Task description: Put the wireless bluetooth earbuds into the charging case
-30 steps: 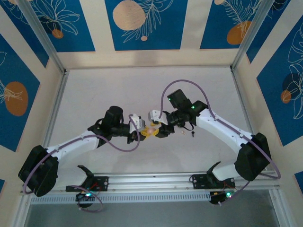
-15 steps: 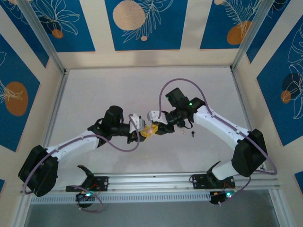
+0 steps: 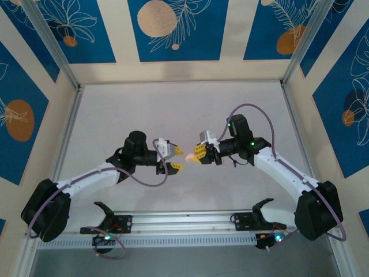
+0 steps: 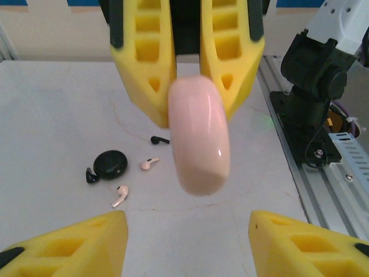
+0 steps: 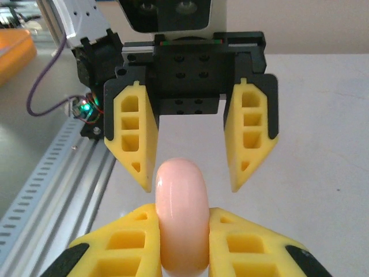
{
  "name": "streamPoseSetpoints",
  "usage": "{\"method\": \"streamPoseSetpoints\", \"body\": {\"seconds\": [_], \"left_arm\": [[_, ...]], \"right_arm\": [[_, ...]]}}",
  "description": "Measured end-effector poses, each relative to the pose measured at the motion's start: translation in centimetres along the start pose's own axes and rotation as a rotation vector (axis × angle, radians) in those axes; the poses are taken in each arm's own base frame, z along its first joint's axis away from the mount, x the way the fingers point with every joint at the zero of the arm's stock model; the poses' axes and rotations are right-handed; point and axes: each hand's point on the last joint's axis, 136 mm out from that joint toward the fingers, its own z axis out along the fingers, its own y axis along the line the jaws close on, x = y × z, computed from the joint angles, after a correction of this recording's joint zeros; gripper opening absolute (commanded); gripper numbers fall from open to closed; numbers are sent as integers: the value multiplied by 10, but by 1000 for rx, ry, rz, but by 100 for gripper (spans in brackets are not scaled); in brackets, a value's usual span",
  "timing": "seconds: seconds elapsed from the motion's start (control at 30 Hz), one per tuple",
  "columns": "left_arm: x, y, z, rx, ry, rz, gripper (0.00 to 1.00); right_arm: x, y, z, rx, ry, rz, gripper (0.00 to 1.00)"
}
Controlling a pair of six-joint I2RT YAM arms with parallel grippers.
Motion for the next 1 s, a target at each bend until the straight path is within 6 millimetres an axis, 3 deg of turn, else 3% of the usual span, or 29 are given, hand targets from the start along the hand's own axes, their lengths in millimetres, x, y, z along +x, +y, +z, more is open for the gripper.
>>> {"method": "streamPoseSetpoints", "body": {"seconds": [0.37,0.67,0.73,0.87,1.0], "left_arm": [[-21,-4,-1,31,-92,-10,46],[-28,-5,-1,52,-128,-39,18],[-27,-5,0,57,-126,-46,14],[-27,-6,0,65,-126,-50,11],[-28,-7,0,69,-132,-43,11]], "right_arm": [[-14,-5,2,2,-85,26,16],[-12,-3,7,-17,-81,44,16],[-10,-3,7,-17,-76,50,20],[-8,-1,5,-30,-74,72,38],[-8,0,-2,-36,-84,100,44]]}}
